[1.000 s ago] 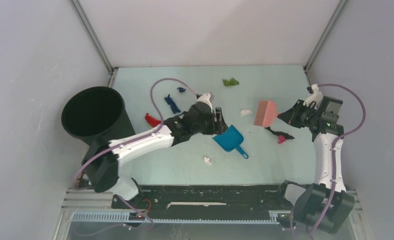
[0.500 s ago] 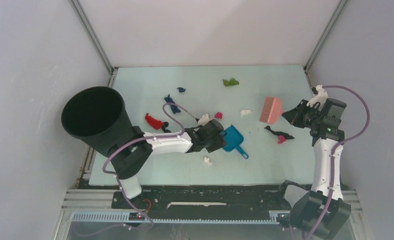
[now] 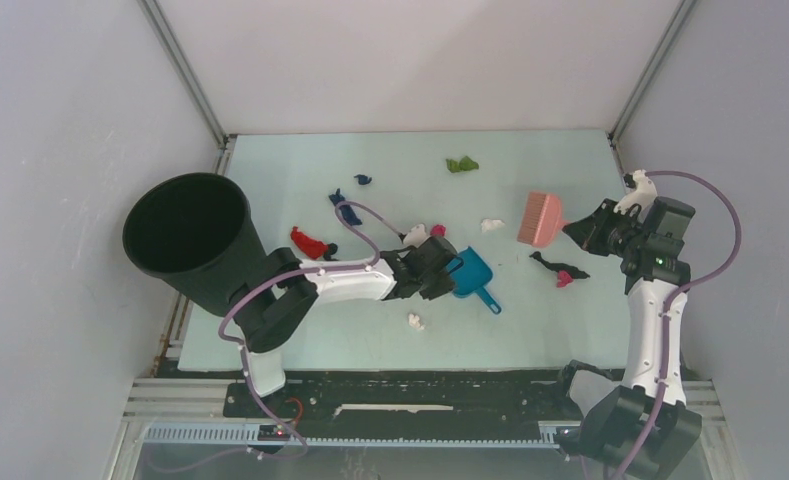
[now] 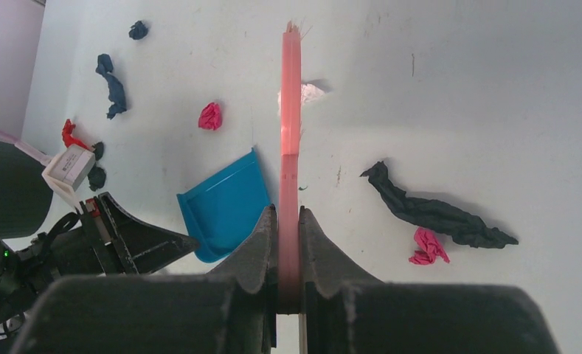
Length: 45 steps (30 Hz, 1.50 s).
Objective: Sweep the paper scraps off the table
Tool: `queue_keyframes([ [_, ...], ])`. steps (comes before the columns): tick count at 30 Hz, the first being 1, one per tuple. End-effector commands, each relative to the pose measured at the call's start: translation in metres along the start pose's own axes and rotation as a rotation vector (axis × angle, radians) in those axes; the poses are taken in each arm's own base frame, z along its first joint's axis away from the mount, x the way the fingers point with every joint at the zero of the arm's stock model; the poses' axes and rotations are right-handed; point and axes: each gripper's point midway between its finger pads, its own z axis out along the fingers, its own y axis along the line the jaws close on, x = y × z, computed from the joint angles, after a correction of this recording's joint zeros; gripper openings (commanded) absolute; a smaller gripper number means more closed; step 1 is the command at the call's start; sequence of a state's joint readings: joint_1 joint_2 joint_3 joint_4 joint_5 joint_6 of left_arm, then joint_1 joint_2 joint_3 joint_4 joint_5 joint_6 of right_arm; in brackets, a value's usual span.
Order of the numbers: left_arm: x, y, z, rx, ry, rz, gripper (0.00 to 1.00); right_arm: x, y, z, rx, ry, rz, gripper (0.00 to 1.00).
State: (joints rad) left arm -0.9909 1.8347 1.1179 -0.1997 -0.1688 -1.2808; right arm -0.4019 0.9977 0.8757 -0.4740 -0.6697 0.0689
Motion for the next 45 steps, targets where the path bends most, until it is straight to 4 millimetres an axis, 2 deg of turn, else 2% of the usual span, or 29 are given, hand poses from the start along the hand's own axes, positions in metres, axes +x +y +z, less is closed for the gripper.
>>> queue_keyframes([
  [1,-0.018,-0.004,-0.008,-0.013,-0.067,0.082,0.23,-0.011,0.005,-0.003,-0.024,-0.045,-0.053,0.00],
  [5,-0.022,0.010,-0.004,-0.036,-0.045,0.085,0.18,-0.010,0.005,-0.002,-0.029,-0.040,-0.050,0.00],
  [10,-0.025,0.014,-0.001,-0.042,-0.038,0.089,0.24,-0.009,0.005,-0.002,-0.030,-0.038,-0.048,0.00],
  [13,-0.025,0.007,-0.002,-0.012,-0.029,0.078,0.28,-0.009,0.005,-0.002,-0.029,-0.037,-0.047,0.00],
  [17,-0.021,-0.005,-0.004,0.035,-0.006,0.041,0.40,-0.008,0.005,-0.002,-0.030,-0.035,-0.046,0.00],
  [22,-0.014,-0.013,0.007,0.033,0.029,0.031,0.40,-0.009,0.005,-0.002,-0.035,-0.035,-0.045,0.00],
  [32,-0.009,-0.010,0.020,-0.014,0.050,0.044,0.23,-0.009,0.005,-0.003,-0.034,-0.039,-0.049,0.00],
  [35,-0.009,-0.006,0.021,-0.025,0.051,0.059,0.12,-0.009,0.005,-0.003,-0.037,-0.038,-0.048,0.00],
  [40,-0.019,-0.006,0.010,-0.025,0.038,0.101,0.00,-0.009,0.005,-0.003,-0.036,-0.036,-0.048,0.00],
  [45,-0.033,-0.015,-0.007,-0.021,0.043,0.235,0.00,-0.008,0.005,-0.002,-0.039,-0.033,-0.043,0.00],
])
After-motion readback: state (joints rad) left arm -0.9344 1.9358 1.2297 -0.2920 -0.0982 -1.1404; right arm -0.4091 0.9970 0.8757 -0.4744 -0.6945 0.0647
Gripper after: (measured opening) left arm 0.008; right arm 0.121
